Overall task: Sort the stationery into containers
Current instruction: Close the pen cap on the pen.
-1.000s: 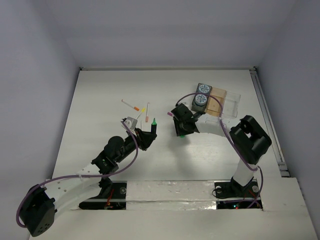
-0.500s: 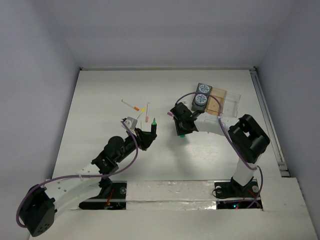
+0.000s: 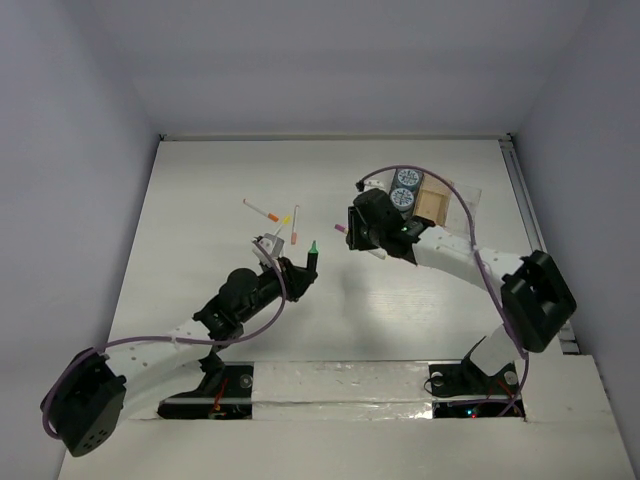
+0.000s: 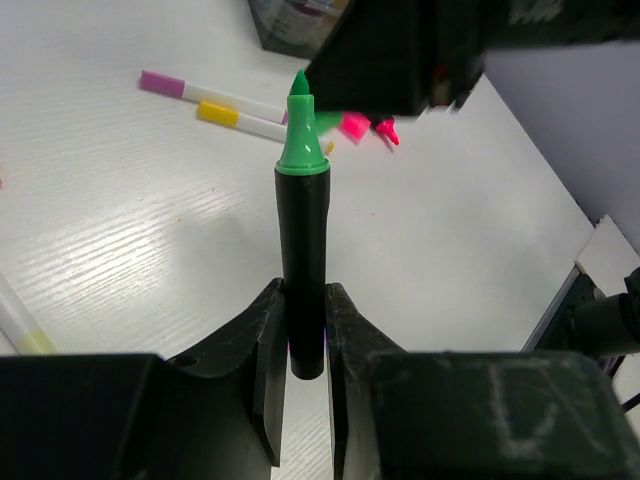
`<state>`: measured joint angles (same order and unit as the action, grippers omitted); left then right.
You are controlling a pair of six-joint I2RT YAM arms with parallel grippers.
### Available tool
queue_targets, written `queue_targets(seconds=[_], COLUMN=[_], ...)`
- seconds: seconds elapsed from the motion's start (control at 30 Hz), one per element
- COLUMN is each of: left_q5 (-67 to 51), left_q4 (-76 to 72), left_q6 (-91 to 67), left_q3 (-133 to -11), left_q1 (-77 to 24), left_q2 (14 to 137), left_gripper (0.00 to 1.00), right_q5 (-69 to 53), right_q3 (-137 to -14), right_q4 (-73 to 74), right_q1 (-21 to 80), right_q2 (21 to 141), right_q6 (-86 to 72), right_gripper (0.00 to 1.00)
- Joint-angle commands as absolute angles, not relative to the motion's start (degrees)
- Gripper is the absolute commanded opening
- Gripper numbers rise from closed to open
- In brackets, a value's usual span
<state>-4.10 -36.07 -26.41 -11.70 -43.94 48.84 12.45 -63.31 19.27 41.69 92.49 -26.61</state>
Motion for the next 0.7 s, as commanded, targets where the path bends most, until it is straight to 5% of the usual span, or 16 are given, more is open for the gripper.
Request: queue_targets(seconds=[0.0, 0.67], left_q5=[-5.8, 3.0], left_q4=[-41.8, -42.0], left_q6=[-27.9, -27.4], left_q3=[-13.3, -22.6], left_q1=[-44.2, -44.7], left_q2=[51.7, 63.8], left_gripper=[0.0, 0.0], right_q5=[11.5, 16.9], right_q3=[-65.0, -68.3], right_q4=[7.9, -10.2], right_q1=[42.3, 49.7], right_q2=[86.8, 88.2], right_q6=[-28.6, -30.2], right_gripper=[0.07, 0.05])
